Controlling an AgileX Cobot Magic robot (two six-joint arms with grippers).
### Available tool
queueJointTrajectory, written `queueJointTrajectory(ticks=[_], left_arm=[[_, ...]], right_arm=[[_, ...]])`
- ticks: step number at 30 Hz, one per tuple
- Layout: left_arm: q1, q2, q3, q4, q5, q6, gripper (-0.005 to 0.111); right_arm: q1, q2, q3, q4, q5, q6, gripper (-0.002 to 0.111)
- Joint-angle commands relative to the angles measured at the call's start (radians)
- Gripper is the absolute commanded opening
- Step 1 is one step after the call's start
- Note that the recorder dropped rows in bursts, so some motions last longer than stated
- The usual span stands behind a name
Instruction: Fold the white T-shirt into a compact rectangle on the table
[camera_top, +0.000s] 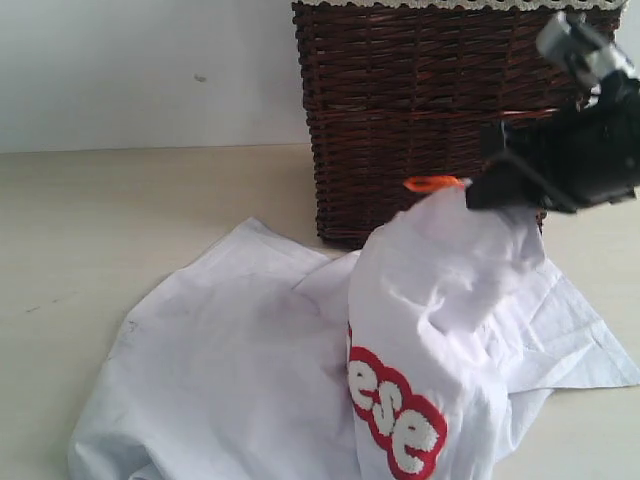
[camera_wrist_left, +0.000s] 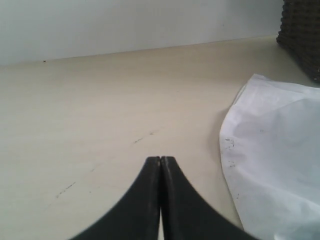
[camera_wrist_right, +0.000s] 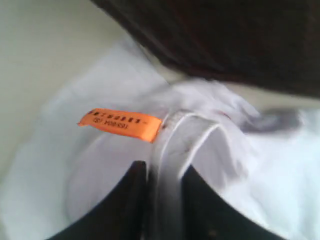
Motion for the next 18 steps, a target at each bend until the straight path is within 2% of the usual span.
queueJointTrajectory(ticks=[1,2,4,10,15,18], left_arm=[[0.001,-0.005,-0.003,0.0,-0.006,0.0,0.0],[0.001,-0.005,-0.003,0.0,-0.006,0.0,0.0],[0.001,-0.005,-0.003,0.0,-0.006,0.0,0.0],[0.001,-0.005,-0.003,0.0,-0.006,0.0,0.0],[0.001,-0.005,-0.003,0.0,-0.006,0.0,0.0],[0.001,-0.005,-0.003,0.0,-0.006,0.0,0.0]], right_arm=[[-0.003,0.038,0.0,-0.41,0.045,0.309,0.059],[-0.003,0.038,0.0,-0.447,0.047,0.347,0.066],[-0.003,0.036,-0.002,-0.479,0.063,0.361,0.069],[-0.003,0.036,0.0,-0.482,0.223,0.326,0.069],[-0.003,0.057,0.054,-0.481,0.158,0.265,0.068],[-0.003,0.107,0.079,-0.644,0.091,0.428,0.059]])
